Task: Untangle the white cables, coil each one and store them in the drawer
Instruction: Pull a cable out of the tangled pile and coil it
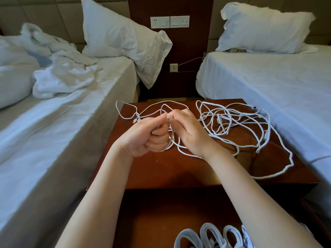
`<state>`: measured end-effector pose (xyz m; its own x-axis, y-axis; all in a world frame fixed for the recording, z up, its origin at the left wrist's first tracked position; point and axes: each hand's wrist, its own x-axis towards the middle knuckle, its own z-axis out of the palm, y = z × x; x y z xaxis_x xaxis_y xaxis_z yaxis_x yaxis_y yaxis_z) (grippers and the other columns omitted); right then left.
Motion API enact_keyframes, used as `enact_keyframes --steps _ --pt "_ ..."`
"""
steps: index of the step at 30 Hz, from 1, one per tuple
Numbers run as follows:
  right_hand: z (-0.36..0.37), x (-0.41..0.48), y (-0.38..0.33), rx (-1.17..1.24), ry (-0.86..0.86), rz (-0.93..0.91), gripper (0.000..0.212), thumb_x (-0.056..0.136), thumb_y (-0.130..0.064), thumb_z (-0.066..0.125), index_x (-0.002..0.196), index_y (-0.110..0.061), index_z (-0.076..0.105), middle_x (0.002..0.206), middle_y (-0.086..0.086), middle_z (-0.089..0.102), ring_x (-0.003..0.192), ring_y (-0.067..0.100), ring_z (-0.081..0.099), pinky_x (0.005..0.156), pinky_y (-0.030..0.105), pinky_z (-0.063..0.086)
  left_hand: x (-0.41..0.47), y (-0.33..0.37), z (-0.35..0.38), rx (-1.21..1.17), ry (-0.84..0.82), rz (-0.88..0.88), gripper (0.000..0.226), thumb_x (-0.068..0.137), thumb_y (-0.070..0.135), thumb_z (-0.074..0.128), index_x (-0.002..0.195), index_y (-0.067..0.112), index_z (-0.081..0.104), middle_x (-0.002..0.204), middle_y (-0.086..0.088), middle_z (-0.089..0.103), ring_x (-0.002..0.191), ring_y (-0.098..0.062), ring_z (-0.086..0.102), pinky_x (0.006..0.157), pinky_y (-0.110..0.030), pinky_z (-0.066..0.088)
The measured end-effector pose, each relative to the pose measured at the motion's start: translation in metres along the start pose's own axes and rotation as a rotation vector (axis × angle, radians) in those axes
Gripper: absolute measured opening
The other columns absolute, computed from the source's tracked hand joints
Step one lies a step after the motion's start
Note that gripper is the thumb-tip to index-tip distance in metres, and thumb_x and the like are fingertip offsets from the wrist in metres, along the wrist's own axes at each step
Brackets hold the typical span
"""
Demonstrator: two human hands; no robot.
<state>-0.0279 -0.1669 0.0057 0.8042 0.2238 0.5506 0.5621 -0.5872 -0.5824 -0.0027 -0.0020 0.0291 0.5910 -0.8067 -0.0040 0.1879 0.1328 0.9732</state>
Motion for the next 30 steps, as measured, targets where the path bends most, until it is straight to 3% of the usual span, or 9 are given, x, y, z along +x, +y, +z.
enact_keyframes --steps 3,8,11,15,19,22,26,30 --pt "0.002 -0.001 0.000 -0.076 0.079 -0.003 0.044 0.100 -0.040 0.031 0.092 -0.008 0.060 0.084 -0.004 0.058 0.088 0.019 0.049 0.076 0.043 0.046 0.002 0.003 0.008 0.092 0.170 0.000 0.058 0.094 0.054 0.037 0.046 0.021 0.028 0.042 0.007 0.021 0.035 -0.006 0.017 0.037 -0.016 0.016" --pt "0.009 -0.003 -0.004 -0.159 0.110 0.026 0.042 0.100 -0.036 0.031 0.088 -0.006 0.058 0.080 0.001 0.053 0.077 0.017 0.049 0.067 0.039 0.048 0.011 0.002 0.014 0.264 0.594 0.018 0.069 0.101 0.046 0.034 0.035 0.026 0.031 0.042 0.007 0.023 0.040 -0.010 0.017 0.037 -0.018 0.019" --pt "0.009 -0.003 -0.004 -0.155 0.067 0.080 0.044 0.098 -0.042 0.029 0.084 -0.010 0.056 0.079 0.004 0.051 0.073 0.018 0.049 0.064 0.034 0.046 0.013 0.001 0.018 0.304 0.647 0.013 0.066 0.102 0.044 0.034 0.038 0.026 0.033 0.044 0.006 0.023 0.041 -0.010 0.017 0.038 -0.020 0.016" --pt "0.009 -0.002 0.000 -0.231 0.127 -0.010 0.053 0.098 -0.046 0.024 0.076 -0.009 0.055 0.069 0.005 0.051 0.062 0.020 0.048 0.056 0.029 0.040 0.018 -0.002 0.024 0.285 0.724 0.014 0.055 0.102 0.042 0.033 0.054 0.016 0.035 0.046 0.004 0.027 0.039 -0.009 0.021 0.038 -0.020 0.018" --pt "0.010 -0.002 0.002 -0.234 0.244 0.008 0.048 0.100 -0.040 0.028 0.076 -0.008 0.055 0.066 0.003 0.050 0.059 0.017 0.046 0.051 0.028 0.036 0.019 -0.002 0.029 0.382 0.814 0.200 0.053 0.103 0.035 0.037 0.057 0.011 0.047 0.042 0.002 0.041 0.038 -0.011 0.036 0.040 -0.020 0.032" --pt "0.004 -0.001 0.002 -0.120 0.349 0.127 0.035 0.104 -0.033 0.036 0.076 -0.015 0.050 0.061 -0.007 0.045 0.055 0.009 0.044 0.051 0.021 0.032 0.016 -0.003 0.030 0.537 0.776 0.377 0.045 0.102 0.032 0.040 0.069 0.006 0.055 0.056 -0.002 0.054 0.052 -0.011 0.051 0.054 -0.021 0.045" --pt "0.001 -0.003 -0.004 0.035 0.471 0.301 0.025 0.104 -0.029 0.037 0.086 -0.020 0.052 0.068 -0.011 0.053 0.062 -0.001 0.053 0.057 0.013 0.040 0.022 -0.013 0.030 0.656 0.719 0.426 0.018 0.099 0.027 0.045 0.091 0.017 0.057 0.074 0.001 0.060 0.066 -0.010 0.059 0.062 -0.027 0.052" --pt "0.016 -0.003 -0.012 0.052 0.555 0.305 0.033 0.104 -0.027 0.038 0.071 -0.028 0.044 0.059 -0.013 0.044 0.058 -0.003 0.049 0.052 0.012 0.036 0.030 -0.025 0.039 0.637 0.883 0.526 0.025 0.102 0.018 0.038 0.080 0.023 0.048 0.067 -0.004 0.054 0.058 -0.015 0.053 0.053 -0.018 0.042"
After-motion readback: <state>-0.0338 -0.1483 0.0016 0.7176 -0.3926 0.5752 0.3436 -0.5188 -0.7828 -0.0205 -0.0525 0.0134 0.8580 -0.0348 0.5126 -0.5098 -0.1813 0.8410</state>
